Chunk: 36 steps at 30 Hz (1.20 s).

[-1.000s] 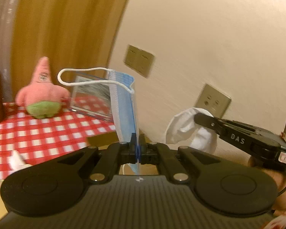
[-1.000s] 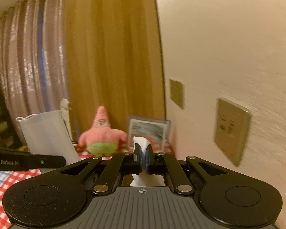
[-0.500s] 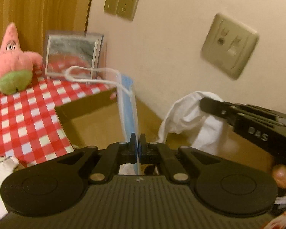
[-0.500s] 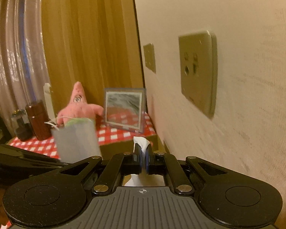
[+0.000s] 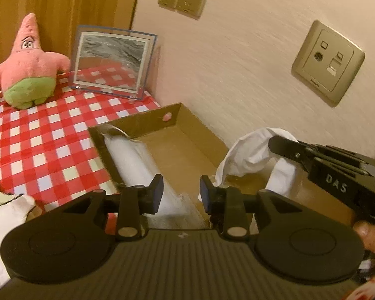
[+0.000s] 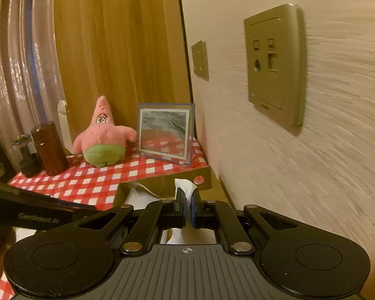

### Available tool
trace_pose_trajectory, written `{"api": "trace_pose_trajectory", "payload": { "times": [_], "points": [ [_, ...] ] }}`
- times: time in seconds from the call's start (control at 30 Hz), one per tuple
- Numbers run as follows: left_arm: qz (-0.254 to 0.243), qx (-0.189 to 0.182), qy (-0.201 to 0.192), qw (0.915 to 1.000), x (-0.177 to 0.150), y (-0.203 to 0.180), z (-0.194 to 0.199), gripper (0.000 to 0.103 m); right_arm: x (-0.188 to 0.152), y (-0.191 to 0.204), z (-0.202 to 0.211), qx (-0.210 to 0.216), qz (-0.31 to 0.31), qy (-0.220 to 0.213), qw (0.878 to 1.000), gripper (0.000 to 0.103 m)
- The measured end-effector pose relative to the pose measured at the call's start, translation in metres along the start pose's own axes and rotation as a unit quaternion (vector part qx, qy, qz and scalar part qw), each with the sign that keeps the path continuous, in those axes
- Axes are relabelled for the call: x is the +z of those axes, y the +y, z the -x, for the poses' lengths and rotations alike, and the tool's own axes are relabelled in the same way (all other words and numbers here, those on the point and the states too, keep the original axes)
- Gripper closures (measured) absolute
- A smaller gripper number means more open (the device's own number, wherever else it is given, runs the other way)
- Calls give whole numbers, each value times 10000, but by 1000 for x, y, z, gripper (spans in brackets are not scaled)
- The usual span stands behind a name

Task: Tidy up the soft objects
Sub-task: 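Open the left gripper to drop the face mask into the box, then lower the white cloth into the box and open the right gripper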

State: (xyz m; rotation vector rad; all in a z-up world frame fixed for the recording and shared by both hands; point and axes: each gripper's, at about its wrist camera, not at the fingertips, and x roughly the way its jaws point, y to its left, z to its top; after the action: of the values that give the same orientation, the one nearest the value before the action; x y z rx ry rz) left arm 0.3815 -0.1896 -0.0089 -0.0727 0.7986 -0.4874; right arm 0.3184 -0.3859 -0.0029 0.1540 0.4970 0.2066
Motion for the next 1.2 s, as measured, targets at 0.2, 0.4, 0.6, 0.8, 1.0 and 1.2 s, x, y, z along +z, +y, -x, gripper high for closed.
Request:
{"api": "trace_pose_trajectory", "payload": {
  "times": [0.2,0.4,0.6,0.8,1.0,1.2],
  "points": [
    [140,62,-151,9998,-6,16,20,74,8,8,-11,54,62,-56,10000,99],
    [319,120,-297,9990,-13,28,41,72,19,13,-26,172,-14,-23,9998,92],
    [394,123,-452,9981,-19,32,61,70,16,20,-18,36,152,-109,9998,39],
    [513,104,-535,9972,-29,35,79,68,14,26,-6,95,139,-11,9999,39],
    [636,194,-625,9958,-46,38,108,67,14,39,22,125,145,-21,9998,39],
    [760,325,-690,9942,-67,36,144,60,8,64,54,209,113,98,9997,39]
  ]
}}
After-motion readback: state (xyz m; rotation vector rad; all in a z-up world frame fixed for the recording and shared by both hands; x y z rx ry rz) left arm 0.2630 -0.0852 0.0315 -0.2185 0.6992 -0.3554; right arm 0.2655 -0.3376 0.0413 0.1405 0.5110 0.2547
